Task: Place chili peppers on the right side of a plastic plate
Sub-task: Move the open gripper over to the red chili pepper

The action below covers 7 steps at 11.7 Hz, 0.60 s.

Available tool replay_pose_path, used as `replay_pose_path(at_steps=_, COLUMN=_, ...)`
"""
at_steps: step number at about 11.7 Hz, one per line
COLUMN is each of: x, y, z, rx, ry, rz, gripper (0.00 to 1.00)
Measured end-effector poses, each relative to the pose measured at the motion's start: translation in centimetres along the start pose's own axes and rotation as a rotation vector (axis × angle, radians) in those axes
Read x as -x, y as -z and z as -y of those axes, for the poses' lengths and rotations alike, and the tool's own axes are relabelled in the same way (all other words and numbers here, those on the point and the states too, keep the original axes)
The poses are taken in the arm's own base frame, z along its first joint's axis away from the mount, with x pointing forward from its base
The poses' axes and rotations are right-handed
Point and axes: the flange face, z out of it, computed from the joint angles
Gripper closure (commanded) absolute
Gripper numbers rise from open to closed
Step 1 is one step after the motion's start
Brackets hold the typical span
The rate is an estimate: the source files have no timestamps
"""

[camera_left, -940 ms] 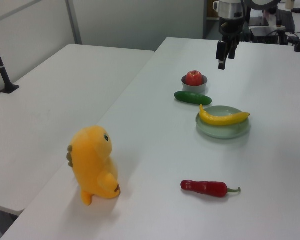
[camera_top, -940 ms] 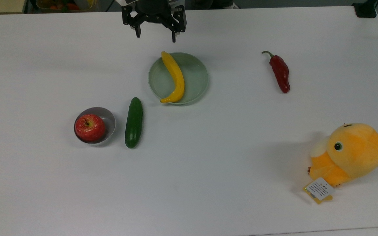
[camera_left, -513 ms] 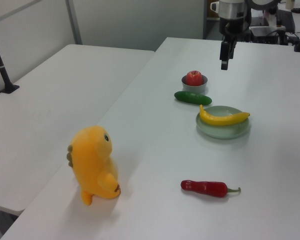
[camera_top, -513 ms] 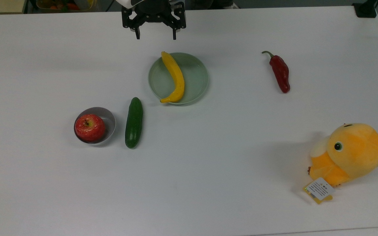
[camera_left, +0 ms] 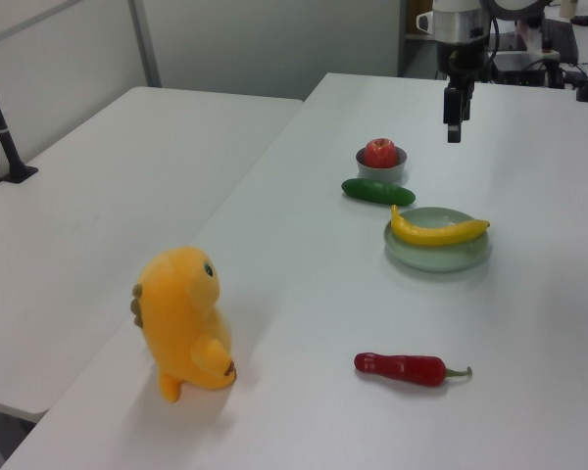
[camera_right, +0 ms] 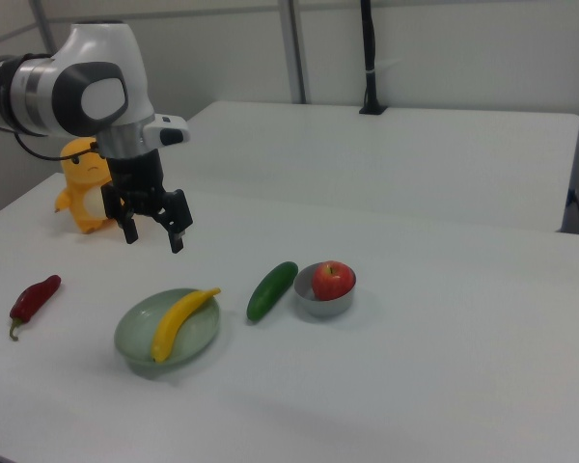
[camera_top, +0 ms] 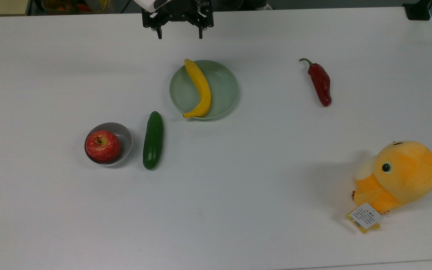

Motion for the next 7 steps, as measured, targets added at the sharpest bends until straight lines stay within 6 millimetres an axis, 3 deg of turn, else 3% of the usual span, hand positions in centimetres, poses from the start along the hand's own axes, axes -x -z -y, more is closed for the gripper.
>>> replay_pose_path(at_steps=3, x=-0.7, y=0.4, z=4.1, rx=-0.003, ry=-0.004, rz=-0.072, gripper=0.00)
replay_pose_path(at_steps=7, x=-1.0, y=-1.0, z=12.5, rx=-0.021, ry=-0.037, rz=-0.102, gripper=0.00)
